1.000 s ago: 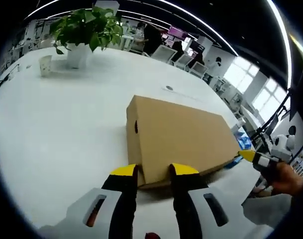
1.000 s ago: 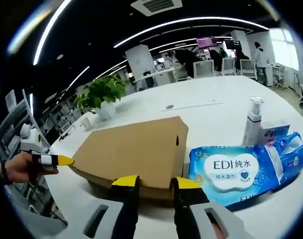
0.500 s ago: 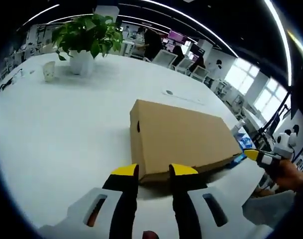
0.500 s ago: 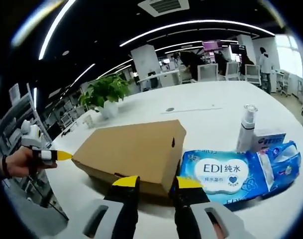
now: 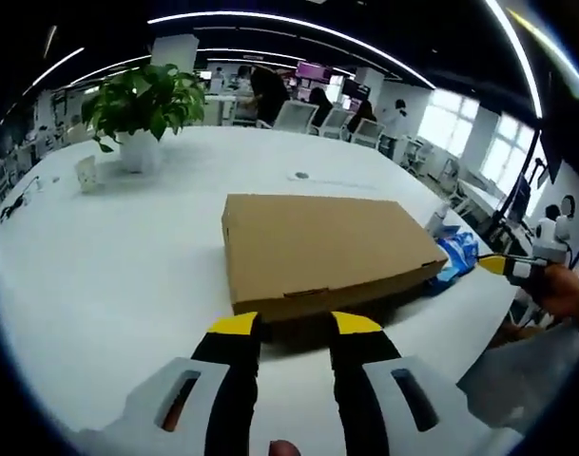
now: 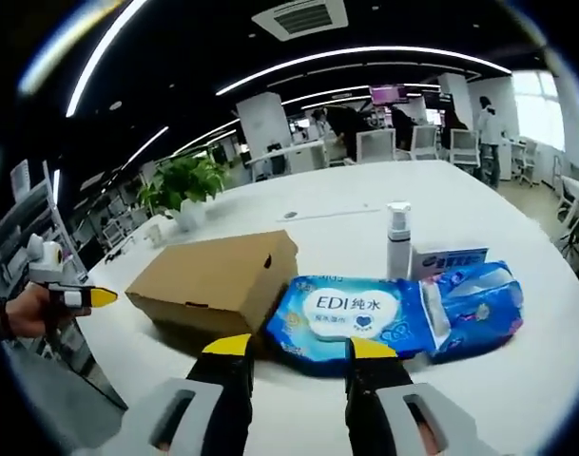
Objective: Operate the shoe box by opening the lid, removing the specified soft item, and placing it in the target area until the item is outside and the box remains undamaged.
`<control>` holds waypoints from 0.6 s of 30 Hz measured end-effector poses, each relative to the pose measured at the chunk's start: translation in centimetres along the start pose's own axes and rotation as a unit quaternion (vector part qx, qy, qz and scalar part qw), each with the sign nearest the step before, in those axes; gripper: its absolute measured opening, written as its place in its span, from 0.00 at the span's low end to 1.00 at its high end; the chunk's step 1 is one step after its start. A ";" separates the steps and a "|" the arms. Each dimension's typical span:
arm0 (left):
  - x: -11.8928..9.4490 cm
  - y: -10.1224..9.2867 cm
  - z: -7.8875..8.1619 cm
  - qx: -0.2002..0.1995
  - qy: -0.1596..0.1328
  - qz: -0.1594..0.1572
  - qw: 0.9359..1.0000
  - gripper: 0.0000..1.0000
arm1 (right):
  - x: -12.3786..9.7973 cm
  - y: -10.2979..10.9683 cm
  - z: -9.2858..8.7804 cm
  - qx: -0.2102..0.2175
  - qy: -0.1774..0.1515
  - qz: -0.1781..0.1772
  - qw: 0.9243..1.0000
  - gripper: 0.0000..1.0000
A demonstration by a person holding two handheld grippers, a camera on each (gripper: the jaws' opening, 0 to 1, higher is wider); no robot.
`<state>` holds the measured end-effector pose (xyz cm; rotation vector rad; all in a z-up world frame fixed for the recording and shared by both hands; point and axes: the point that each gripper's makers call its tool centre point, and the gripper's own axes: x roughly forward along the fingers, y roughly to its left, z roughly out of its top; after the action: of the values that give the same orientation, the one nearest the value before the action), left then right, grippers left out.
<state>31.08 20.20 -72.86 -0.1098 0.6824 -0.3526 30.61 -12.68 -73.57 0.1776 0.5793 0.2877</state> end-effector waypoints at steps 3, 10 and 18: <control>-0.1 -0.8 -0.8 0.016 0.008 -0.003 1.000 0.31 | -1.0 -0.3 0.0 0.004 0.002 -0.003 1.000 0.37; -0.7 -1.2 -2.4 0.006 0.020 0.003 1.000 0.34 | -2.4 -0.5 -0.5 0.003 0.007 -0.005 1.000 0.37; -1.3 -1.2 -2.3 0.002 0.015 0.019 1.000 0.36 | -2.9 -0.8 -0.7 0.012 0.004 0.001 1.000 0.38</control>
<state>28.39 19.56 -73.62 -0.0879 0.7129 -0.3197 28.07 -14.28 -72.79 0.2000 0.5917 0.2828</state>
